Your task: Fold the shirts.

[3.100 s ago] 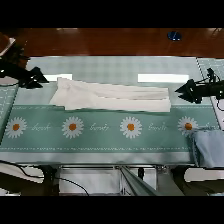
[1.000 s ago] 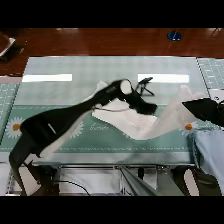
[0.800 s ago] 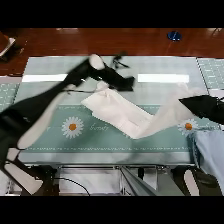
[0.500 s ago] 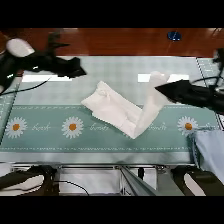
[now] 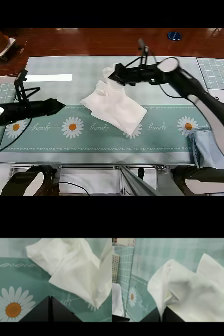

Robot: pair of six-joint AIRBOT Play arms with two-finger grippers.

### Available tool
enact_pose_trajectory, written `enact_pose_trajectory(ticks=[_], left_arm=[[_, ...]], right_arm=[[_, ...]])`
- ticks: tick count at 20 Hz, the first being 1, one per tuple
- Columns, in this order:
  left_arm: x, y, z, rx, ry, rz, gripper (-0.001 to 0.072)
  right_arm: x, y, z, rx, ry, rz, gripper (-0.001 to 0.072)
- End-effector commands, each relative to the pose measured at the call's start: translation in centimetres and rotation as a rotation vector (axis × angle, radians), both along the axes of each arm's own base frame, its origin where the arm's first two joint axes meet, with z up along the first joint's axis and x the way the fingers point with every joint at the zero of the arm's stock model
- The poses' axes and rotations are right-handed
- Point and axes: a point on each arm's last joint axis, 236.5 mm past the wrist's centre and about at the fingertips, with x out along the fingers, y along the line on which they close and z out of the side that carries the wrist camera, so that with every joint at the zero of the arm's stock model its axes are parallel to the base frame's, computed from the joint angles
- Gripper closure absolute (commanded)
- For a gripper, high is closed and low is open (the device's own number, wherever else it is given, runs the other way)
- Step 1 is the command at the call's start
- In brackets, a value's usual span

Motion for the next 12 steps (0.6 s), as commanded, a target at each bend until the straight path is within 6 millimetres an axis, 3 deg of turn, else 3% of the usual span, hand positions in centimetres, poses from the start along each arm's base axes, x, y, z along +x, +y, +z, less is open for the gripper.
enact_pose_trajectory(ticks=[1, 2, 3, 4, 6, 7, 10, 12], left_arm=[[-1.7, 0.3, -2.6, 0.001, 0.039, 0.022, 0.0686], [-1.5, 0.4, -2.7, 0.002, 0.039, 0.026, 0.0686], [-1.3, 0.5, -2.7, 0.002, 0.033, 0.033, 0.0686], [-1.1, 0.6, -2.6, 0.004, 0.025, 0.041, 0.0686], [-0.5, 0.9, -2.4, 0.009, 0.003, 0.06, 0.0686], [-0.2, 1.1, -2.4, 0.011, -0.007, 0.068, 0.0686], [-0.1, 1.1, -2.3, 0.011, -0.011, 0.071, 0.0686], [-0.1, 1.1, -2.3, 0.009, -0.009, 0.073, 0.0686]], right_arm=[[1.0, 4.9, -4.4, -0.008, 0.069, 0.055, 0.0689], [0.8, 5.6, -5.2, -0.009, 0.085, 0.063, 0.0606], [0.3, 6.2, -5.7, -0.006, 0.105, 0.073, 0.0436], [-0.5, 6.8, -5.9, -0.004, 0.119, 0.101, 0.0336], [-3.1, 7.1, -5.3, -0.011, 0.132, 0.208, 0.0334], [-3.9, 6.2, -4.7, -0.025, 0.13, 0.256, 0.0334], [-3.8, -0.8, -1.6, -0.151, 0.091, 0.282, 0.0334], [-4.0, -8.0, 1.0, -0.349, 0.035, 0.228, 0.0334]])
